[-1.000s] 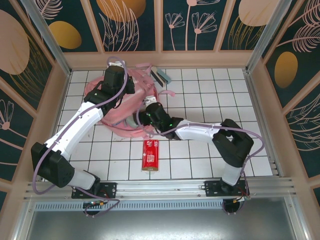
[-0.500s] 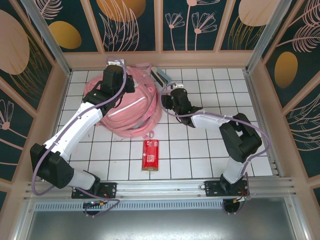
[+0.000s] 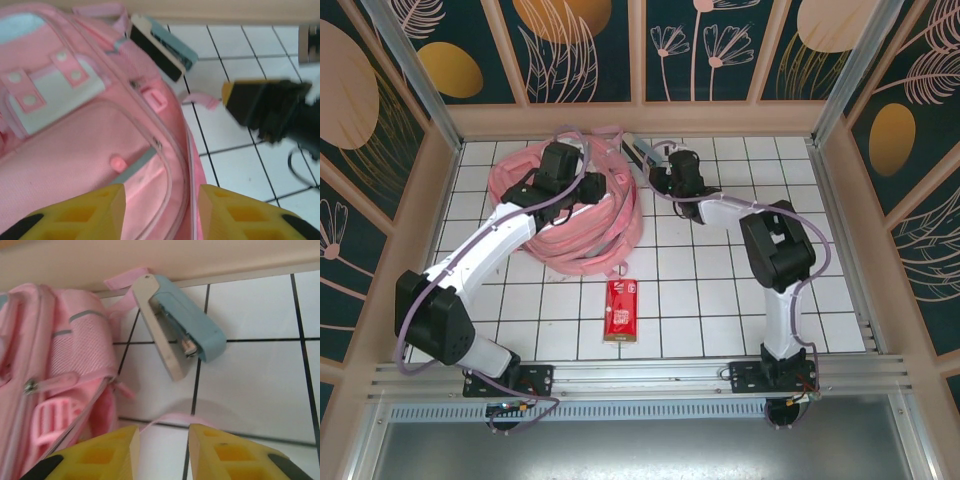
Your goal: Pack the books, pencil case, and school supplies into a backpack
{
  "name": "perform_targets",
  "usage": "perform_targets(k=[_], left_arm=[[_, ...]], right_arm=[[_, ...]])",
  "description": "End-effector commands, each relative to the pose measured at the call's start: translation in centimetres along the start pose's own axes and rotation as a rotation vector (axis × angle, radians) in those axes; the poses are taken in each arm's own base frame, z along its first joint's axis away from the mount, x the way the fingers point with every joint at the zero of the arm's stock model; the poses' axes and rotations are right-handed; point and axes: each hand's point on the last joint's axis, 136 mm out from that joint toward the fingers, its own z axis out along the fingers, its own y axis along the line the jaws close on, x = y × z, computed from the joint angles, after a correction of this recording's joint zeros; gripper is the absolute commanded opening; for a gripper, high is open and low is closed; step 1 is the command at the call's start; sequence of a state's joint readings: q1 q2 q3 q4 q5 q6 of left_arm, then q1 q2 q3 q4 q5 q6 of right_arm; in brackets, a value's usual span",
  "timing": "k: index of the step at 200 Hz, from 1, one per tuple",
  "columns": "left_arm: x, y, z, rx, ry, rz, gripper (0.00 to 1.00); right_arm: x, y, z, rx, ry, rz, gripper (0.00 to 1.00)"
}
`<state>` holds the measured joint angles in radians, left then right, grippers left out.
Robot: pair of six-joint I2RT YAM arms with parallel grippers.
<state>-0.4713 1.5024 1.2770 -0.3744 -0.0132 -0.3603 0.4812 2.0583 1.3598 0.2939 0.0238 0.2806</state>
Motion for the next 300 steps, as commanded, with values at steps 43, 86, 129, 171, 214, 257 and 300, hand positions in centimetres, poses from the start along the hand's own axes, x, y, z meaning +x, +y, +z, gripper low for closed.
perform_targets(k=[43, 86, 129, 171, 214, 257, 300], left_arm=[[6.5, -0.3, -0.1, 0.093, 0.141, 0.048, 0.58], [9.6, -0.8, 0.7, 0.103, 0.213, 0.135, 0.61], [11.5, -0.7, 1.4, 0.028, 0.242, 0.234, 0.64], [12.8, 0.2, 2.5, -0.02, 0.276, 0.259, 0.56], [14.1, 0.2, 3.4, -0.032, 0.322, 0.284, 0.53], [14.5, 1.1, 3.7, -0.081, 0.332, 0.3, 0.3], [12.6, 1.3, 2.9, -0.115, 0.266, 0.293, 0.0]], right_arm=[[0.0, -1.0, 5.2, -0.035, 0.05, -0.021, 0.35], [-0.4, -0.5, 7.4, -0.046, 0.057, -0.017, 0.38], [0.1, -0.6, 9.9, -0.042, 0.092, -0.031, 0.38], [0.9, -0.7, 11.0, -0.038, 0.114, -0.035, 0.37], [1.0, -0.8, 11.4, -0.01, 0.129, -0.054, 0.36], [1.9, -0.7, 11.6, 0.046, 0.161, -0.097, 0.36], [2.2, -1.1, 12.0, 0.143, 0.168, -0.14, 0.29]])
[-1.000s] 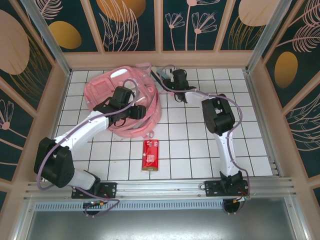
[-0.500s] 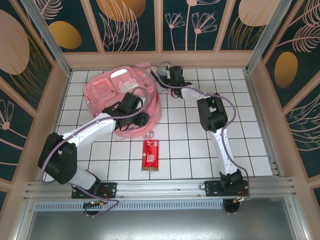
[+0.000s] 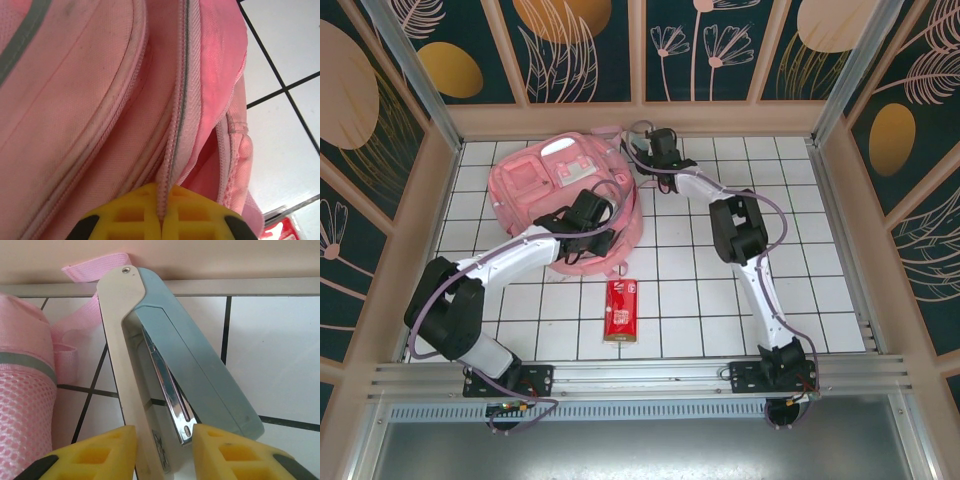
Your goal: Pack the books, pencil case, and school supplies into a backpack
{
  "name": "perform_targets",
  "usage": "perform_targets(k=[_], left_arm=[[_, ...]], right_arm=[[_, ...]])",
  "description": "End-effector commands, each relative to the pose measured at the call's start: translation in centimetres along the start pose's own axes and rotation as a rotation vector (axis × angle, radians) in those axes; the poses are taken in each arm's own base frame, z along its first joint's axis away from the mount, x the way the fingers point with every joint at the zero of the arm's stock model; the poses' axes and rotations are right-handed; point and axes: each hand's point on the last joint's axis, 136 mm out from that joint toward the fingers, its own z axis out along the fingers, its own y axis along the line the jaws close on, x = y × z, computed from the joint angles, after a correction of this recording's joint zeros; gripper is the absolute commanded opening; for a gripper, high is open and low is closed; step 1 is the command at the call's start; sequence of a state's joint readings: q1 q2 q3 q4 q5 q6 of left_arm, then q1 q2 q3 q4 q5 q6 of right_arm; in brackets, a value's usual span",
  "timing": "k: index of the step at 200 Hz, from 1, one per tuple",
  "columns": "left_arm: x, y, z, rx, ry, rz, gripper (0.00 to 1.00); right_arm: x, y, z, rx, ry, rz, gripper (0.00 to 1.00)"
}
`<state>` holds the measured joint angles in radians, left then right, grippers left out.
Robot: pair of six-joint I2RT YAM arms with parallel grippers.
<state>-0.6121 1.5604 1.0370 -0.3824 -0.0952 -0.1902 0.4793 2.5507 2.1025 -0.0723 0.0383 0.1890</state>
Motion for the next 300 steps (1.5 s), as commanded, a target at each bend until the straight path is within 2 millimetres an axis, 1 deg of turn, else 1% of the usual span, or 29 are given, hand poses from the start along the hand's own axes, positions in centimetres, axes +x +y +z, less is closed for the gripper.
perform_targets(k=[1, 10, 32, 42, 49, 60, 76, 102, 113, 125, 127, 130, 154, 156, 167, 174, 179, 186, 194, 197, 208, 217, 222, 236, 251, 277, 300], left_arm=[[-0.5, 0.9, -1.0, -0.049, -0.021, -0.005, 0.0], [-1.1, 0.9, -1.6, -0.045, -0.047, -0.014, 0.0], [-2.1, 1.0, -2.6, -0.05, -0.087, -0.033, 0.0], [-2.5, 1.1, -3.0, -0.056, -0.102, -0.042, 0.0], [-2.8, 1.2, -3.3, -0.059, -0.114, -0.048, 0.0], [-3.4, 1.3, -3.8, -0.062, -0.132, -0.058, 0.0], [-4.3, 1.4, -4.7, -0.066, -0.166, -0.075, 0.0], [-5.8, 1.9, -6.5, -0.092, -0.227, -0.101, 0.0], [-6.6, 2.2, -7.2, -0.107, -0.255, -0.116, 0.0], [-7.4, 2.5, -8.0, -0.118, -0.286, -0.129, 0.0], [-7.6, 2.4, -8.1, -0.119, -0.289, -0.13, 0.0], [-7.8, 2.5, -8.3, -0.121, -0.297, -0.132, 0.0], [-9.4, 3.0, -9.6, -0.145, -0.35, -0.153, 0.0], [-9.6, 3.0, -9.7, -0.146, -0.355, -0.155, 0.0], [-10.3, 3.2, -10.2, -0.159, -0.38, -0.16, 0.0], [-10.7, 3.3, -10.5, -0.166, -0.395, -0.165, 0.0], [-11.0, 3.4, -10.7, -0.173, -0.406, -0.167, 0.0], [-11.3, 3.6, -10.9, -0.182, -0.417, -0.172, 0.0], [-11.6, 3.8, -11.1, -0.191, -0.429, -0.177, 0.0], [-11.7, 3.9, -11.1, -0.197, -0.432, -0.178, 0.0], [-11.8, 4.0, -11.3, -0.202, -0.44, -0.183, 0.0], [-11.8, 4.0, -11.4, -0.203, -0.446, -0.187, 0.0], [-11.8, 4.1, -11.4, -0.203, -0.448, -0.19, 0.0], [-11.8, 4.1, -11.8, -0.197, -0.463, -0.199, 0.0], [-11.8, 4.1, -12.2, -0.187, -0.487, -0.204, 0.0], [-11.6, 3.8, -12.3, -0.166, -0.495, -0.207, 0.0], [-11.5, 3.8, -12.1, -0.161, -0.491, -0.202, 0.0]], right_arm=[[2.5, -0.8, 1.0, 0.09, 0.066, -0.043, 0.28], [2.4, -1.0, 0.9, 0.106, 0.064, -0.048, 0.26], [2.5, -1.2, 0.7, 0.137, 0.066, -0.071, 0.24], [2.6, -1.0, 0.5, 0.141, 0.068, -0.079, 0.2], [2.7, -1.0, 0.3, 0.141, 0.07, -0.082, 0.17], [2.9, -1.1, 0.1, 0.145, 0.075, -0.078, 0.15], [3.3, -1.4, -0.5, 0.152, 0.082, -0.074, 0.13], [3.6, -1.8, -2.4, 0.162, 0.082, -0.05, 0.12], [3.9, -1.9, -3.7, 0.158, 0.08, -0.035, 0.12], [4.7, -2.1, -5.1, 0.154, 0.085, -0.013, 0.12], [4.5, -2.0, -5.4, 0.151, 0.079, -0.009, 0.12], [5.0, -2.2, -5.7, 0.155, 0.087, -0.005, 0.12], [7.0, -2.9, -9.3, 0.155, 0.095, 0.045, 0.12], [7.7, -3.0, -9.5, 0.156, 0.106, 0.048, 0.12], [8.7, -3.1, -11.4, 0.148, 0.11, 0.072, 0.11], [10.1, -3.3, -12.4, 0.15, 0.13, 0.08, 0.11], [10.5, -3.1, -13.2, 0.143, 0.129, 0.085, 0.11], [11.7, -3.2, -14.2, 0.143, 0.142, 0.083, 0.12], [12.5, -3.6, -15.2, 0.155, 0.146, 0.082, 0.12], [13.0, -3.0, -15.6, 0.15, 0.152, 0.068, 0.12], [13.8, -2.7, -17.0, 0.17, 0.157, 0.045, 0.12], [13.8, -2.5, -17.9, 0.177, 0.152, 0.035, 0.14], [13.8, -2.3, -18.4, 0.175, 0.15, 0.029, 0.16], [13.3, -1.8, -19.6, 0.159, 0.135, 0.018, 0.3], [12.5, -1.3, -20.2, 0.14, 0.131, 0.004, 0.44], [10.9, -1.0, -20.3, 0.15, 0.124, -0.03, 0.45], [10.3, -0.7, -19.5, 0.156, 0.136, -0.054, 0.44]])
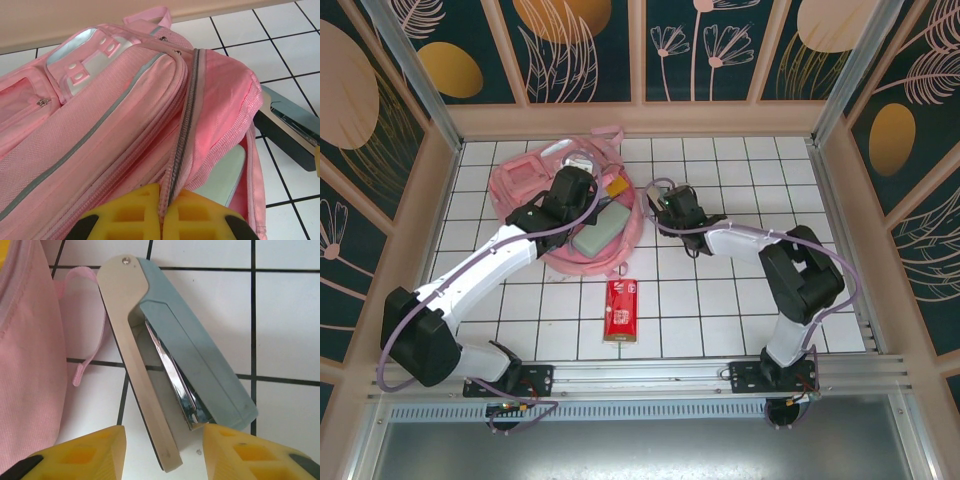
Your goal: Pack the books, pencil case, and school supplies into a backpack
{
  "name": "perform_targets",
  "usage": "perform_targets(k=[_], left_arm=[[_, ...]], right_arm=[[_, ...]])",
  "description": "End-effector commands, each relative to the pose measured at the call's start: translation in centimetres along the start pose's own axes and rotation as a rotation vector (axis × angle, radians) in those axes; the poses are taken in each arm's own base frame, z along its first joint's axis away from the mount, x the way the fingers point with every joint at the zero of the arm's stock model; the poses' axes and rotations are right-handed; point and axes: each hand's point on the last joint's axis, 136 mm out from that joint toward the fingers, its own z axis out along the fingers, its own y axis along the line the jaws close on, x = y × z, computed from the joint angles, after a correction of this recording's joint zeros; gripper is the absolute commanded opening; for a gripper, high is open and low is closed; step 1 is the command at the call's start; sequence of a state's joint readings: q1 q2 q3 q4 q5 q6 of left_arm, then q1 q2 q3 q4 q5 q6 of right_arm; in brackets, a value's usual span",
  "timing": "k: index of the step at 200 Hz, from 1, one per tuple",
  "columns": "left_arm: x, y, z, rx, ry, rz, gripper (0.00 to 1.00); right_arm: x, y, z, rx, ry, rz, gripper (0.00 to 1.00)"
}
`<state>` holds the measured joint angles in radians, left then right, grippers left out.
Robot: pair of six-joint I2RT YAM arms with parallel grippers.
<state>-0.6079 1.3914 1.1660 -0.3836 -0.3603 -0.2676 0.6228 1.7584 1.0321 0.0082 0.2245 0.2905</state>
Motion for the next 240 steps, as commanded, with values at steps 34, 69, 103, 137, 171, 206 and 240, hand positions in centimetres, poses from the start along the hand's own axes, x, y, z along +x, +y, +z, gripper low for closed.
perform_targets(k=[34, 69, 103, 137, 171, 206, 240], left_arm=[[-3.8, -0.2, -2.1, 0.038, -0.149, -0.076, 0.0], [-3.9, -0.3, -2.2, 0.042, -0.151, -0.078, 0.0], [-3.9, -0.3, -2.2, 0.043, -0.15, -0.079, 0.0], [-3.8, -0.3, -2.0, 0.043, -0.145, -0.077, 0.0], [-3.8, -0.3, -1.9, 0.039, -0.146, -0.077, 0.0], [-4.0, 0.0, -2.0, 0.037, -0.151, -0.094, 0.0], [-4.6, 0.4, -2.5, 0.035, -0.169, -0.128, 0.0]], right_arm=[[-1.7, 0.1, 1.3, 0.057, 0.016, -0.063, 0.4], [-0.6, -0.1, 2.7, 0.075, 0.054, -0.085, 0.37], [0.7, 0.0, 3.7, 0.078, 0.086, -0.1, 0.35], [1.7, -0.3, 4.5, 0.102, 0.104, -0.119, 0.31], [1.5, -0.3, 3.8, 0.119, 0.083, -0.127, 0.13], [-0.1, -0.1, 1.1, 0.128, 0.009, -0.112, 0.0], [-1.8, 0.0, -2.9, 0.117, -0.092, -0.075, 0.0]])
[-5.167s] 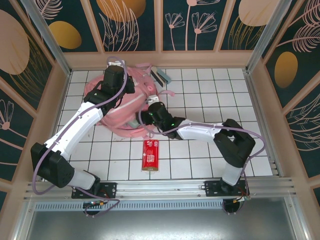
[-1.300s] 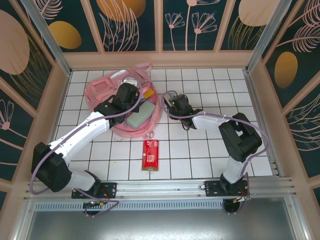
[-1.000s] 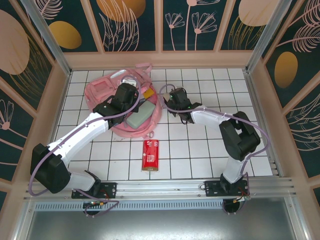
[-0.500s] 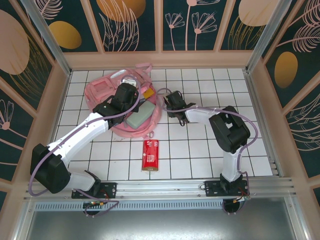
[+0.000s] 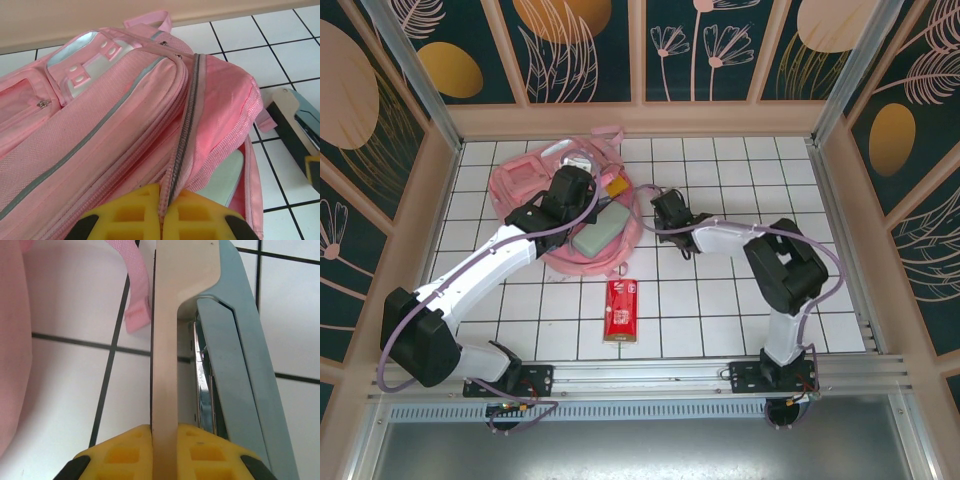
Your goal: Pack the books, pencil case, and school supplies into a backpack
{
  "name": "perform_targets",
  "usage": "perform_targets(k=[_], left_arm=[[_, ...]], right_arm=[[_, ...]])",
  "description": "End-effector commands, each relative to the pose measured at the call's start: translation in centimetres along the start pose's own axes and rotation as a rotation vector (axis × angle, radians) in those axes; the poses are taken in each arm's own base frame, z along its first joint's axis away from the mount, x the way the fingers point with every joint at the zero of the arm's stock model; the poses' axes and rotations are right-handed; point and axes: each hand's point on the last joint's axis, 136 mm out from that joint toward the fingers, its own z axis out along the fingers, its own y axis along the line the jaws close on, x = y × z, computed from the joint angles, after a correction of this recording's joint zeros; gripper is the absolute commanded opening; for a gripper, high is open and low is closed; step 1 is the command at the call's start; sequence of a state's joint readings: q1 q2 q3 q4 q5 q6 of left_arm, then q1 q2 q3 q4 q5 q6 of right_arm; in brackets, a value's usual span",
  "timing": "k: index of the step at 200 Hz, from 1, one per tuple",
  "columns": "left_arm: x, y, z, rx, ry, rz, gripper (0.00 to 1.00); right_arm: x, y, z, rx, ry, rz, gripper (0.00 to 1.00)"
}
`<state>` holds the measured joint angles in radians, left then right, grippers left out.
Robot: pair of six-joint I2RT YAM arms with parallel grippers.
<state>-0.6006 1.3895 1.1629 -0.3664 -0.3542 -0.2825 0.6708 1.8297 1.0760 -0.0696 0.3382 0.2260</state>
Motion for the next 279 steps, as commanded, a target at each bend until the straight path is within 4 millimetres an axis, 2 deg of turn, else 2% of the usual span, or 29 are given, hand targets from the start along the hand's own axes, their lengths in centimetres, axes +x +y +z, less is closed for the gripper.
perform_targets(k=[1, 29, 49, 79, 110, 124, 148, 174, 211, 243, 279], left_arm=[[-4.4, 0.2, -2.5, 0.031, -0.157, -0.105, 0.0], [-5.8, 0.6, -3.4, 0.032, -0.192, -0.137, 0.0], [-7.2, 1.0, -4.1, 0.026, -0.223, -0.162, 0.0], [-9.5, 0.8, -4.7, 0.041, -0.261, -0.196, 0.0], [-11.5, 0.3, -5.0, 0.058, -0.283, -0.223, 0.0], [-12.0, 0.0, -5.0, 0.067, -0.289, -0.232, 0.0], [-12.5, -0.4, -4.7, 0.08, -0.283, -0.245, 0.0], [-12.8, -0.7, -4.4, 0.086, -0.28, -0.251, 0.0], [-12.5, -0.8, -3.9, 0.082, -0.268, -0.242, 0.0], [-12.1, -0.6, -3.4, 0.079, -0.26, -0.237, 0.0], [-11.8, -0.7, -3.0, 0.093, -0.252, -0.241, 0.0]], right_arm=[[-3.6, -0.6, -4.4, 0.016, -0.148, 0.062, 0.0], [-4.3, 0.0, -8.1, -0.039, -0.228, 0.067, 0.0], [-4.5, 1.4, -10.2, -0.1, -0.273, 0.061, 0.0], [-4.5, 4.8, -12.6, -0.206, -0.335, 0.026, 0.0], [-4.1, 7.9, -13.8, -0.273, -0.362, -0.024, 0.0], [-3.8, 9.9, -14.6, -0.332, -0.381, -0.05, 0.0], [-2.9, 13.3, -14.5, -0.416, -0.372, -0.082, 0.0], [-2.2, 17.1, -13.5, -0.446, -0.361, -0.14, 0.0], [-3.1, 22.0, -11.9, -0.481, -0.372, -0.214, 0.0], [-4.1, 25.1, -10.5, -0.501, -0.388, -0.272, 0.0], [-5.3, 27.7, -9.2, -0.512, -0.425, -0.33, 0.0]])
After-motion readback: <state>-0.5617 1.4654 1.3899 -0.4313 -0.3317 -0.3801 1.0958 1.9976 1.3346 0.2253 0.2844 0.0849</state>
